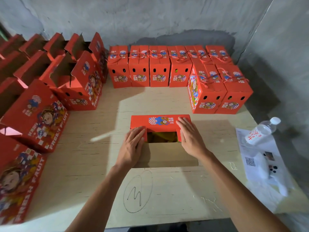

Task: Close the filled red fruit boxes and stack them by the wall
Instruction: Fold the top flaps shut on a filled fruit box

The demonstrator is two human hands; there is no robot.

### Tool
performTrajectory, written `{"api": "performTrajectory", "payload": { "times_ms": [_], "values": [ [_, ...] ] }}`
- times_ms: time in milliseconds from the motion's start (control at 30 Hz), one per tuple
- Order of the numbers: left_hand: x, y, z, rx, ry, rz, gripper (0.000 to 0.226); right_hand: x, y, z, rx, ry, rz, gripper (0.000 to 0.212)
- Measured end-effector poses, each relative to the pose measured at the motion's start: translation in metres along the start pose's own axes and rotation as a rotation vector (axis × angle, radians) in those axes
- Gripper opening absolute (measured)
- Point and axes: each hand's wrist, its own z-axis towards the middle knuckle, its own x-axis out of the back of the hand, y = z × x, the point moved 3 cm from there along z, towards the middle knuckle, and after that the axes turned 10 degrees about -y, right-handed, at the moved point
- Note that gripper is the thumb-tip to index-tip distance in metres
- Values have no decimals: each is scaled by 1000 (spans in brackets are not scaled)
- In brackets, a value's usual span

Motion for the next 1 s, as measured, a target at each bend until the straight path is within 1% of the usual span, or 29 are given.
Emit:
{"api": "performTrajectory", "payload": {
  "times_ms": [100, 300, 367, 467, 533, 600, 667, 733, 800, 900, 933, 1000],
  "values": [
    [-1, 5, -2, 22, 46, -28, 35, -3, 3, 2, -21, 32, -20, 50],
    [2, 8, -2, 20, 65, -44, 33, -4, -2, 4, -14, 61, -31, 51],
    [3, 7, -2, 8, 65, -48, 32, -2, -8, 3, -66, 103, 6, 44],
    [5, 6, -2, 39, 57, -84, 30, -2, -16, -11, -167, 256, 131, 28],
    [9, 5, -3, 58, 57, -107, 28, -3, -21, -25, -188, 355, 164, 16],
    [13, 5, -3, 42, 50, -94, 27, 0, -24, -37, -193, 383, 165, 13],
    [16, 2, -4, 25, 40, -82, 27, 4, -22, -44, -171, 331, 143, 19],
    [19, -3, -6, 14, 37, -120, 29, 8, -17, -51, -122, 208, 135, 38],
    [22, -10, -7, 2, 21, -185, 36, 12, -10, -61, -80, 88, 166, 58],
    [26, -20, -6, -10, -44, -265, 47, 19, 5, -73, -45, -46, 215, 82],
    [27, -22, -7, -15, -65, -281, 49, 20, 10, -76, -32, -75, 221, 85],
    [30, -27, -7, -24, -88, -312, 59, 22, 16, -81, -12, -115, 229, 85]
  ]
}}
